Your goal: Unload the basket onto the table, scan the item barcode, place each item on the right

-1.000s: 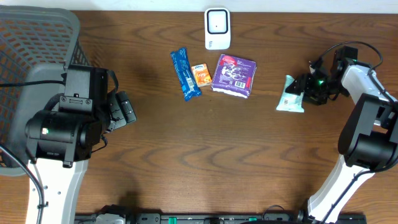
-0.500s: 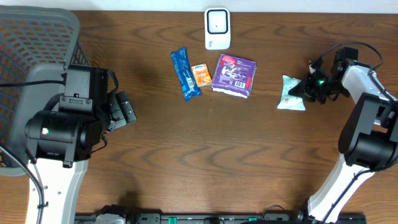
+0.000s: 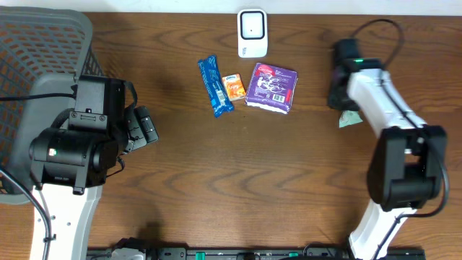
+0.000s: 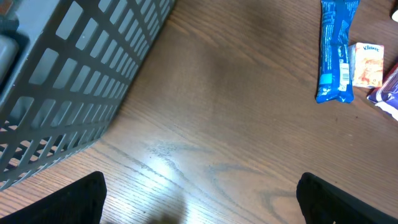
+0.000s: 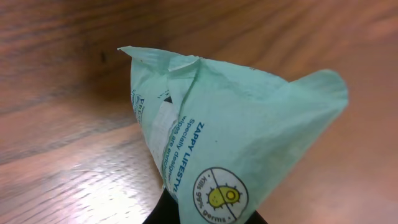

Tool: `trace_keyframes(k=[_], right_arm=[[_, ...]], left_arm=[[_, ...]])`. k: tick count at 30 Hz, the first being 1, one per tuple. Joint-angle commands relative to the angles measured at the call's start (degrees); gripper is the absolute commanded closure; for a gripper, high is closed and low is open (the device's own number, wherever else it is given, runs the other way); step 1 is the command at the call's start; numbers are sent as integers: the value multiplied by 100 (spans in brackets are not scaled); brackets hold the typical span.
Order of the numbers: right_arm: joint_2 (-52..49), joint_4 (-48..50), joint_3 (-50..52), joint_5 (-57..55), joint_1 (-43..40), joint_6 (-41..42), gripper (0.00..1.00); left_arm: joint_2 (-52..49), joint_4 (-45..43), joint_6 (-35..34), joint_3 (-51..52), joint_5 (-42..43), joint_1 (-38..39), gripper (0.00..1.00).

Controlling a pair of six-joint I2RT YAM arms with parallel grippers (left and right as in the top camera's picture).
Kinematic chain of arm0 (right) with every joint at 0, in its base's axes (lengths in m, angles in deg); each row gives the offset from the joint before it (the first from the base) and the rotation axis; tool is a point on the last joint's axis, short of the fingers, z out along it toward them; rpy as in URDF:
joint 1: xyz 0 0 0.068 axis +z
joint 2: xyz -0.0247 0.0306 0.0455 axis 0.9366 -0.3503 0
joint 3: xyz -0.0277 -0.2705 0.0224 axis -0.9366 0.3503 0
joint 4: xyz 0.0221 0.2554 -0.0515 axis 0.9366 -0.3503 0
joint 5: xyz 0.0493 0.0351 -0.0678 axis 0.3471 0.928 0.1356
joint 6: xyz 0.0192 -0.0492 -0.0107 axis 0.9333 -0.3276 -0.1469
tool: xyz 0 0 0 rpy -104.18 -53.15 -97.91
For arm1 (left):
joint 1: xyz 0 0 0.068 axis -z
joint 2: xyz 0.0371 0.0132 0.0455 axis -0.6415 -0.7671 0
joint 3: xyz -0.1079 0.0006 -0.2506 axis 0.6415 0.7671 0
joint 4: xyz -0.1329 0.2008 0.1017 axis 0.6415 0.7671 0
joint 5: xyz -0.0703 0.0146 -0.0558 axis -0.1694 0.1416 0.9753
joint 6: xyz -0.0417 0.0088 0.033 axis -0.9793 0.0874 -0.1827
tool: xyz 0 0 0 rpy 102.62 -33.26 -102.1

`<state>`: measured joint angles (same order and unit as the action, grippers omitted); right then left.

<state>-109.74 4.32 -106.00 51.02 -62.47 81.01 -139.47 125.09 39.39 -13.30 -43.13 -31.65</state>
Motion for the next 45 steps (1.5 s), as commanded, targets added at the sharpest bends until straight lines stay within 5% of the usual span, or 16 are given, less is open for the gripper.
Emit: trace_keyframes(k=[1,9,14,18,20,22,29,34,38,45], right_arm=[[-293,2,4,-1908,433,531,99],[-1082,2,4,-1353,1049,656,96],[-1023,22,-72,-400,1325,702,59],[-774,-219,-490,107,1311,699,42],[-621,-428,-850,339,1228,697,20],[-470,-719,-1294,503,1091,675,13],[-269,-1394,-2243,704,737,50,13],[-271,-1641,-2208,704,424,52,28],[-271,-1755,-2151,748,-9,48,31],[-273,-1563,-1604,2667,-522,-1429,39]], left_arm=[[-33,22,33,-52,-63,-31,2],[-33,22,33,-52,-63,-31,2],[-33,22,33,-52,-66,-31,2],[-33,22,33,-52,-63,-31,2],[-33,22,33,-52,-63,-31,2],[-33,22,33,-52,-63,-31,2],[-33,22,33,-52,-63,-31,2],[-33,22,33,-52,-63,-31,2],[-33,22,33,-52,-63,-31,2],[-33,22,33,-52,-63,-31,2]])
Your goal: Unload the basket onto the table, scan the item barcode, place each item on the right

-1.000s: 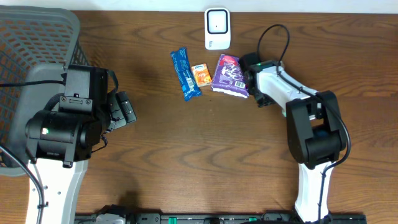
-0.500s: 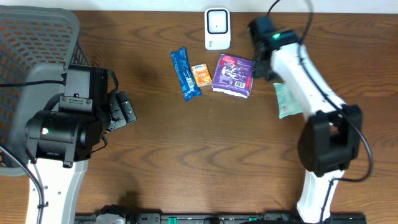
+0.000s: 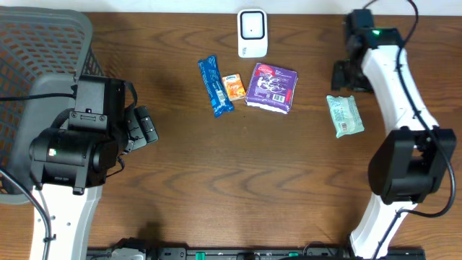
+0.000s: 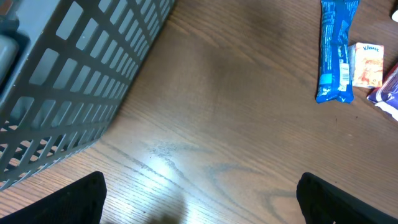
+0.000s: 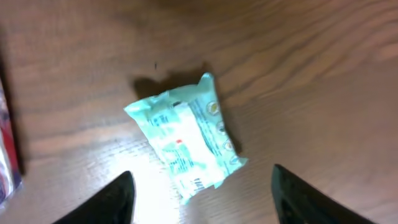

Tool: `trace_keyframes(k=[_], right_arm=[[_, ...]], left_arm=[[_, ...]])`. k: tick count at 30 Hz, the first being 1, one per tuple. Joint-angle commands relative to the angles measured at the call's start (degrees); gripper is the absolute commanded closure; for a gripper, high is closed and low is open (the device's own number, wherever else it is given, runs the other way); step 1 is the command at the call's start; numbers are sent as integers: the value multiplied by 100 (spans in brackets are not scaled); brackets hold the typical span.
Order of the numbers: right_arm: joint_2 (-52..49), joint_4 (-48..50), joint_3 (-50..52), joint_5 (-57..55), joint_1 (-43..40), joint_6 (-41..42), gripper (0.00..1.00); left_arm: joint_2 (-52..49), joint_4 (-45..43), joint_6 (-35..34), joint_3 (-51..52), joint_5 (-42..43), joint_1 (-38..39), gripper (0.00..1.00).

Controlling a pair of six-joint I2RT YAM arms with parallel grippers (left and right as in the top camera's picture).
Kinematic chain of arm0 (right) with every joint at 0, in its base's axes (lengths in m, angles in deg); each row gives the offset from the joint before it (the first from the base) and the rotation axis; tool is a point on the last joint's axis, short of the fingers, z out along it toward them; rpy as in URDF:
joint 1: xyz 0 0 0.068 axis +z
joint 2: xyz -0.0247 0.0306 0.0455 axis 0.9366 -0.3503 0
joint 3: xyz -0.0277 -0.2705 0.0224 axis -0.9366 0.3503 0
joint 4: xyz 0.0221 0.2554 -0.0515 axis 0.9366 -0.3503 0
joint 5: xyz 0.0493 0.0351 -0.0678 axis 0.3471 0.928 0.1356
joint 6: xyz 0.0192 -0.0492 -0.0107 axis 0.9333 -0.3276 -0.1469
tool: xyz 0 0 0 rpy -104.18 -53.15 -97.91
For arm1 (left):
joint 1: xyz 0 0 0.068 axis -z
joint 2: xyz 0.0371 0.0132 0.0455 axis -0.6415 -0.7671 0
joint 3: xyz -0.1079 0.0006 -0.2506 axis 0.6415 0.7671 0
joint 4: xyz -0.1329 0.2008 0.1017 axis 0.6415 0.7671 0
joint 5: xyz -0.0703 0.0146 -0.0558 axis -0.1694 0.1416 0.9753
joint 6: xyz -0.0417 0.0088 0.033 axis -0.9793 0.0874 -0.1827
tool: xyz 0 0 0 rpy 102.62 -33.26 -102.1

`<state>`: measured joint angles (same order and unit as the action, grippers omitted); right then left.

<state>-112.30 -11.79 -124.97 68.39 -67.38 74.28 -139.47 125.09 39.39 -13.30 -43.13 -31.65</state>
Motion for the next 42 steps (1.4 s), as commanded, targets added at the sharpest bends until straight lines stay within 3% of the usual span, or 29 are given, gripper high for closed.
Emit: trace_keyframes(k=[1,14,22,25,28,30,36,42], right_arm=[[-17,142,431,872,-20,-756,40],[-17,1276,2050,-1650,850,411,37],[-17,2354,2931,-1751,863,428,46],[-17,2549,3075,-1742,800,428,59],[-17,2653,3152,-1580,691,428,83],[-17,2660,3154,-1239,621,428,99],[-15,2557,2929,715,308,424,99],[-15,2098,2253,4181,-210,11,99]], left_arm=[[-33,22,33,-52,-63,-31,2],[-33,22,33,-52,-63,-31,2],[-33,22,33,-52,-63,-31,2],[-33,22,33,-52,-63,-31,2],[-33,22,33,-52,-63,-31,2],[-33,22,33,-52,-63,-31,2],[-33,22,33,-52,-63,-31,2],[-33,22,33,-52,-63,-31,2]])
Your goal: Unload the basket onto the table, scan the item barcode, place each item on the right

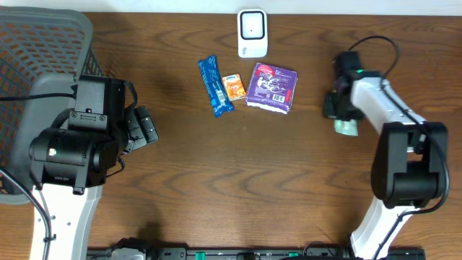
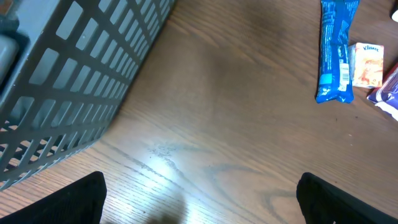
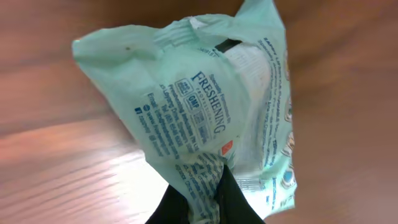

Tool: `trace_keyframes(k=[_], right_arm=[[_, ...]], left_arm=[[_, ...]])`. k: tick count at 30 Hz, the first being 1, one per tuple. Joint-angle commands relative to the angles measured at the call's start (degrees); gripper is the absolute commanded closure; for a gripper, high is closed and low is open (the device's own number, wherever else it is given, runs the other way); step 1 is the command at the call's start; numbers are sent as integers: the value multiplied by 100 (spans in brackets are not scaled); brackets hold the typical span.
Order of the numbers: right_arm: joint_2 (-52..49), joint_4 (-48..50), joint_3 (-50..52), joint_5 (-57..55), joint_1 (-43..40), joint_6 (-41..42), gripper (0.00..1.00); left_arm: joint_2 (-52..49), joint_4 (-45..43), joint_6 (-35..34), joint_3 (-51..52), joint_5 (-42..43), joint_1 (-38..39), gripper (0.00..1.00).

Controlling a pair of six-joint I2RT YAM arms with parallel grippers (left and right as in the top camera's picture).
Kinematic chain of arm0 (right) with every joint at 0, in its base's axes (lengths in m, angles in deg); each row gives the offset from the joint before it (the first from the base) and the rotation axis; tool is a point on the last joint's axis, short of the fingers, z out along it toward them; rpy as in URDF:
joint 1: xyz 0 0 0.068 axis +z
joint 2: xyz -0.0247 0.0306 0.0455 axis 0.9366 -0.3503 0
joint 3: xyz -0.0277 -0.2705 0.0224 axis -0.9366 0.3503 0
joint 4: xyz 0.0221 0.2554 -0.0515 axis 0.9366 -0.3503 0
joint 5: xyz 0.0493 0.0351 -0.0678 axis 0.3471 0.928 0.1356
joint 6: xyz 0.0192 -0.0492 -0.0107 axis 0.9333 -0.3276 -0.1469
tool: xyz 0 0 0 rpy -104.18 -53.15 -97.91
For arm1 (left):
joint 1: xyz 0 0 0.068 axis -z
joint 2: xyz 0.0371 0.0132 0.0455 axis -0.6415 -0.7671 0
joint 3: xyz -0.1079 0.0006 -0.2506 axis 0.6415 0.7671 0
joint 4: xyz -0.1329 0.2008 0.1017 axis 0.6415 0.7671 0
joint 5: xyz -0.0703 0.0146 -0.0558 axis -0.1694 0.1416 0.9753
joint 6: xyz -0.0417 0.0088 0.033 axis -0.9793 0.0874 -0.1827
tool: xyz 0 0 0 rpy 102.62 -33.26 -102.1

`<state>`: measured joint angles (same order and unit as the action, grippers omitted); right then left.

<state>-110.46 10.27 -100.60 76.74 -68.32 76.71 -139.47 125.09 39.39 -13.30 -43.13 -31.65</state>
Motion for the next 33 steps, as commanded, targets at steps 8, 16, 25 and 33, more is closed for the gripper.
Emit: trace_keyframes(k=[8,16,25,33], right_arm=[[-199,-424,-289,5858,-575,-636,99],[-201,-70,177,6590,-979,-358,99],[-201,334,955,5963,-1947,-275,98],[-188,-664,367,3250,-2334,-245,86]], left_arm=[[-33,22,35,-52,-63,-31,2],[-33,22,33,-52,-63,-31,2],[-33,22,33,-52,-63,-31,2],[-33,22,33,-52,-63,-31,2]])
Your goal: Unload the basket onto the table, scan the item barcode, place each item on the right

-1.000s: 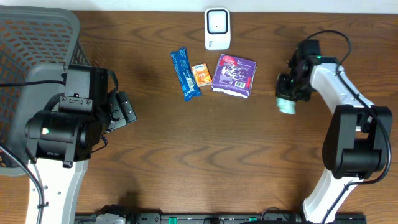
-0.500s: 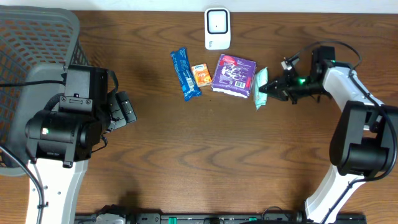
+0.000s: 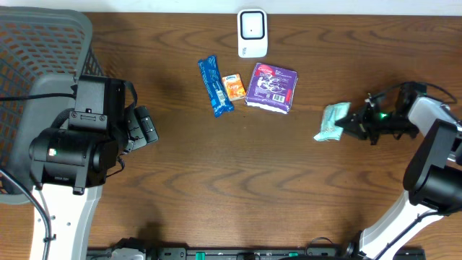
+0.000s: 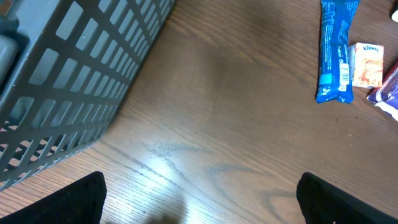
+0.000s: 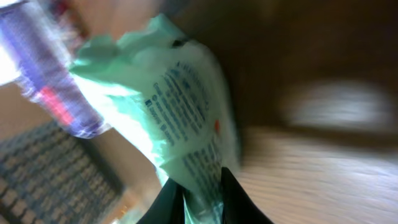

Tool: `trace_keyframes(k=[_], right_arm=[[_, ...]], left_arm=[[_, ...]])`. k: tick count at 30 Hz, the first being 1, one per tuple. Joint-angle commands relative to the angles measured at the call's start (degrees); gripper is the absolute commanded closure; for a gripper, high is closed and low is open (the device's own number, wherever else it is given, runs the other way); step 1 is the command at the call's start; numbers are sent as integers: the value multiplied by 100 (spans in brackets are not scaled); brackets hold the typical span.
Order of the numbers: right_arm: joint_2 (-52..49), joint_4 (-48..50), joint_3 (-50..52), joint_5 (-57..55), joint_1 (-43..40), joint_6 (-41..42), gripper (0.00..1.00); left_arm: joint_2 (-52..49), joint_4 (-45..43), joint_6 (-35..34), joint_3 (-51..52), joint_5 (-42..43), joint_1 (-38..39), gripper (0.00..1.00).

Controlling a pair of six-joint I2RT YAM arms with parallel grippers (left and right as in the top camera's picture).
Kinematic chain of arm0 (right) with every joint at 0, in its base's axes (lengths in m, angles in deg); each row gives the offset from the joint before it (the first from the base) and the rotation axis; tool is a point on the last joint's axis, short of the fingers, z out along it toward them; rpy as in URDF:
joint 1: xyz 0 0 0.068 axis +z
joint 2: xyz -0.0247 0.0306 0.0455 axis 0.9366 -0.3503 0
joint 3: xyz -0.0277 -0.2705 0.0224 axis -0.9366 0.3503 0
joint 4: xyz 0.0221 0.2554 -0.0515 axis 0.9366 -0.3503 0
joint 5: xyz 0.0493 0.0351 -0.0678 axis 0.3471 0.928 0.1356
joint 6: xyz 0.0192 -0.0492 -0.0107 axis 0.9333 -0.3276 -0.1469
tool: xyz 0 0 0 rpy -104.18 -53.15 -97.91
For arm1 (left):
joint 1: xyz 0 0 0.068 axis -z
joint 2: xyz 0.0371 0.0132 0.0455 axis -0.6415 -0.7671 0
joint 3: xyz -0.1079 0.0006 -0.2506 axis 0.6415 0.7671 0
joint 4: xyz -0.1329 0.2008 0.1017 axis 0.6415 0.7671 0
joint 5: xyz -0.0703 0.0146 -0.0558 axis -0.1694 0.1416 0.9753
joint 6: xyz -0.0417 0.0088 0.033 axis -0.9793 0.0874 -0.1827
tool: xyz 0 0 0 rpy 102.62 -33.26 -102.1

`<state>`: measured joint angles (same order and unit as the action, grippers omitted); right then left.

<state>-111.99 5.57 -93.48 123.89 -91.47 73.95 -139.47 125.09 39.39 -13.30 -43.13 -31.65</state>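
Observation:
My right gripper (image 3: pixel 351 124) is shut on a mint-green wipes packet (image 3: pixel 333 121), holding it sideways to the right of the purple packet. In the right wrist view the packet (image 5: pixel 180 106) rises blurred from between the two dark fingers, with the gripper (image 5: pixel 202 190) pinching its lower edge. The white scanner (image 3: pixel 252 32) stands at the table's back edge. My left gripper (image 3: pixel 141 128) rests at the left, open, with bare wood showing between its fingers (image 4: pixel 87 199).
A blue snack bar (image 3: pixel 215 87), a small orange tissue pack (image 3: pixel 234 87) and a purple packet (image 3: pixel 273 87) lie in a row in front of the scanner. A grey mesh basket (image 3: pixel 36 65) fills the back left corner.
The right gripper was shut on the green packet from above on the table. Now the arm reaches in from the far right, holding the packet sideways, slightly further left. The left arm is unchanged.
At first the right gripper pinched the green packet on the table. Then the packet lay flat and released, with the gripper open behind it. Then the gripper was shut on it again, and now it holds it turned on its side.

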Motion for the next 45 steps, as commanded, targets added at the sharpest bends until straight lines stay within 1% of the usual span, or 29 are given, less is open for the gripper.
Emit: trace_keyframes(k=[1,2,4,5,6,7,9,10,11,14,18,22,26,29,31,33,35,38,39,40,41,44,45], right_arm=[[-35,-374,-505,-1681,-9,33,85],[-35,-557,-675,-1860,-4,33,83],[-35,-885,-992,-2170,2,33,75],[-35,-1027,-1130,-2284,7,33,67],[-35,-1132,-1239,-2361,7,31,55],[-35,-1180,-1307,-2396,7,31,48],[-35,-1185,-1338,-2376,13,28,32],[-39,-1158,-1329,-2363,17,26,27],[-46,-1141,-1309,-2361,22,-7,25],[-46,-1016,-1189,-2186,22,-212,24],[-46,-723,-979,-1250,22,-627,23],[-46,-391,-800,-479,22,-704,22],[-46,-184,-662,-433,44,-702,22],[-46,15,-450,-435,92,-673,25],[-46,227,-258,-435,120,-632,33],[-46,501,-37,-463,131,-507,48],[-46,776,173,-476,129,-326,59],[-46,1005,328,-474,164,-286,85],[-46,1021,328,-474,184,-289,90],[-46,1029,321,-450,214,-286,97],[-46,1038,306,-382,243,-289,99],[-44,1102,212,-46,326,-254,99],[-35,1110,76,170,358,-98,99]], left_arm=[[-33,22,33,-52,-66,-31,2],[-33,22,33,-52,-63,-31,2],[-33,22,33,-52,-63,-31,2],[-33,22,35,-52,-63,-31,2],[-33,22,33,-52,-63,-31,2],[-33,22,33,-52,-63,-31,2],[-33,22,33,-52,-63,-31,2],[-33,22,33,-52,-63,-31,2],[-33,22,33,-52,-66,-31,2],[-33,22,33,-52,-63,-31,2],[-33,22,33,-52,-63,-31,2],[-33,22,33,-52,-63,-31,2],[-33,22,33,-52,-63,-31,2],[-33,22,33,-52,-63,-31,2],[-33,22,33,-52,-63,-31,2],[-33,22,35,-52,-63,-31,2],[-33,22,33,-52,-63,-31,2],[-33,22,33,-52,-63,-31,2],[-33,22,33,-52,-63,-31,2],[-33,22,35,-52,-63,-31,2],[-33,22,33,-52,-63,-31,2],[-33,22,33,-52,-63,-31,2],[-33,22,33,-52,-63,-31,2]])
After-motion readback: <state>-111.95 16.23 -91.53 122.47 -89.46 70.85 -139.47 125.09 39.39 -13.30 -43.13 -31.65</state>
